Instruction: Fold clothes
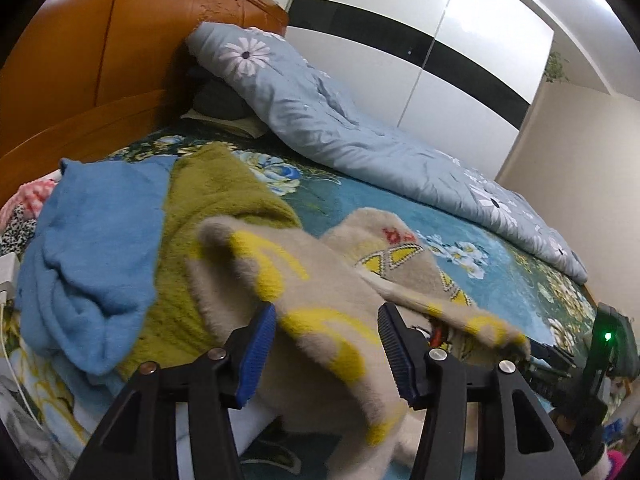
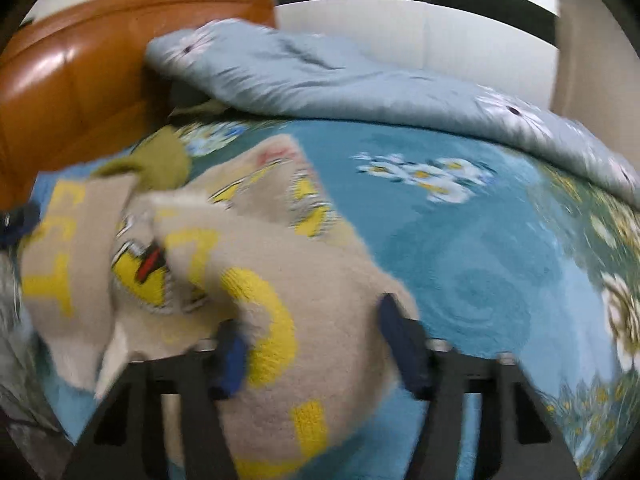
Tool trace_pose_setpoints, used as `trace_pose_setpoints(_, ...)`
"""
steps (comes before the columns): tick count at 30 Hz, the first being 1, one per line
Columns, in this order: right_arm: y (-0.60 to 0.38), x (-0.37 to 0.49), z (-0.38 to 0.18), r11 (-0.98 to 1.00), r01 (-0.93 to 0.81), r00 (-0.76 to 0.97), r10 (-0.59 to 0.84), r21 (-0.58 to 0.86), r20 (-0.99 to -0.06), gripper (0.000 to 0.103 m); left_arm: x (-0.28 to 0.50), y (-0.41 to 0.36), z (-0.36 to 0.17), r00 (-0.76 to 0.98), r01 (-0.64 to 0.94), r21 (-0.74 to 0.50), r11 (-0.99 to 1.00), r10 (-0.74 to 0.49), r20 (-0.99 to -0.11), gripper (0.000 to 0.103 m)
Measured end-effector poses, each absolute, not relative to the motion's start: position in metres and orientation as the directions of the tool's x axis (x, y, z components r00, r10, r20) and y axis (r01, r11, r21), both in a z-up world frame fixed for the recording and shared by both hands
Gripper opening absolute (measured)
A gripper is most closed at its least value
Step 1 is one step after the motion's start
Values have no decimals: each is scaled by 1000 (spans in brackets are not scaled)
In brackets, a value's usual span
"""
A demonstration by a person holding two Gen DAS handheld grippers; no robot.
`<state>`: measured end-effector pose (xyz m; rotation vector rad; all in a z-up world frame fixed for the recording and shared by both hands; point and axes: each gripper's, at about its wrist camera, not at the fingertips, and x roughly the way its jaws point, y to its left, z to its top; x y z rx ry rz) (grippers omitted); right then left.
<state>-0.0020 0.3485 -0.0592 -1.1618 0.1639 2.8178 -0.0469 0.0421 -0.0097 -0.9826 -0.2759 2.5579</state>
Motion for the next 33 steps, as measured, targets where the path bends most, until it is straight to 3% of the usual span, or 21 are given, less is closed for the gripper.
trace_pose_setpoints(6, 386, 7, -59, -953, -162, -721, -62, 255, -690, 21, -41, 53, -4, -679, -295, -290, -910, 413, -607, 57)
trace_pose_setpoints(12, 443, 29, -44, -901, -268, -777, -8, 342, -630, 14, -40, 59, 1, -676, -289, -296, -910, 413, -610, 57)
trace_pose_setpoints(17, 494, 43, -22, -875, -348, -808, 98, 336, -581, 12, -41, 74, 2, -660, -318, -286, -904, 427, -618, 57)
trace_pose_setpoints(26, 596, 27, 65, -853, -497, -789, 370, 157, -492, 10, -62, 123, -2, -606, -381, -307, -872, 486, -630, 58)
trace_pose_setpoints(29, 630, 2, 64, -834, -541, -726, 403, 103, -557, 9, -81, 154, -5, -561, -422, -325, -846, 525, -640, 58)
trace_pose_setpoints(33, 655, -9, 28, -818, -560, -668, 350, 134, -657, 11, -117, 200, -16, -474, -462, -340, -819, 553, -685, 59)
